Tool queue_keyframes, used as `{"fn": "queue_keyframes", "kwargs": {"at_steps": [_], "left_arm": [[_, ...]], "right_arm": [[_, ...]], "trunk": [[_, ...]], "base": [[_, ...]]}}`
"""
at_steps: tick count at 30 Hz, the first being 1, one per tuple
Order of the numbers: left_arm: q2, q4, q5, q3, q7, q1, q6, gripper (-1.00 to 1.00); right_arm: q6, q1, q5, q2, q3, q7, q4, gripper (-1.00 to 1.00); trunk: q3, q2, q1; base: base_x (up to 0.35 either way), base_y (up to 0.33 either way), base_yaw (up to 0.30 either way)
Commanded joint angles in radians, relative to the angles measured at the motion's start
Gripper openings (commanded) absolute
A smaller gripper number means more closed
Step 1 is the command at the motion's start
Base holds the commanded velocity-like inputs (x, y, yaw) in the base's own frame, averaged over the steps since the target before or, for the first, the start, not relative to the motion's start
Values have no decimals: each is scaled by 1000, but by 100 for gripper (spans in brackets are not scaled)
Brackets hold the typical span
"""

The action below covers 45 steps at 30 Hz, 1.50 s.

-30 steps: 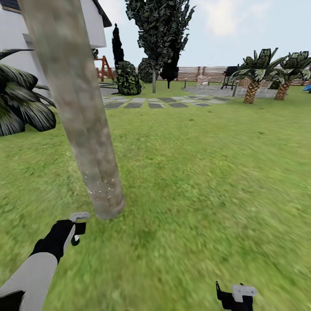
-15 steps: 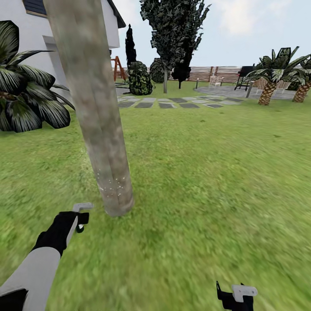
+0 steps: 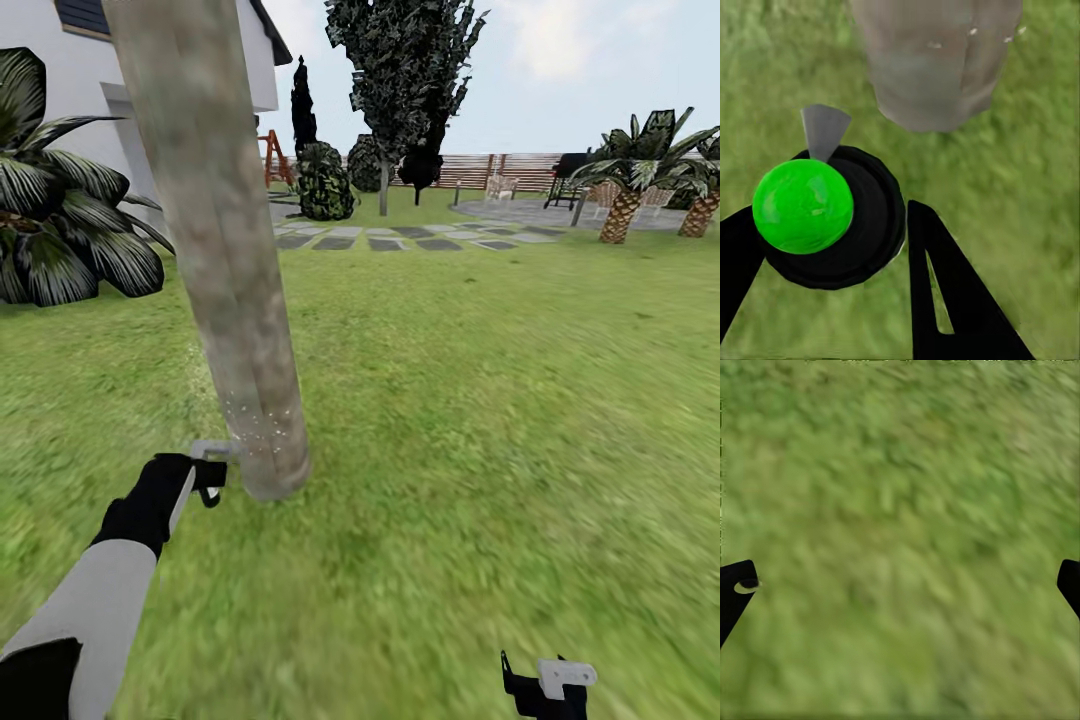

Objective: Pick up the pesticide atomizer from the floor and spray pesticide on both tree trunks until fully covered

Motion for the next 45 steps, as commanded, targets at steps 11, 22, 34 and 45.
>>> {"fn": "queue_keyframes", "kwargs": {"at_steps": [11,22,34,45], "left_arm": [[-39,-76,-3,-39,-5,-6,55,-100],[-27,-184,-5,-50,-3,-26,173,-100],[-28,-210,-5,-50,1,-14,182,-100],[-26,-210,-7,-46,7,-13,181,-100]], "right_arm": [[0,0,0,0,0,0,0,100],[-1,0,1,0,1,0,0,100],[0,0,0,0,1,0,-1,100],[-1,0,0,-1,0,0,-1,100]], "trunk": [[0,0,0],[0,0,0],[0,0,0],[0,0,0]], "base": [[36,-96,184],[183,-212,1],[-43,-275,145],[0,-276,78]]}}
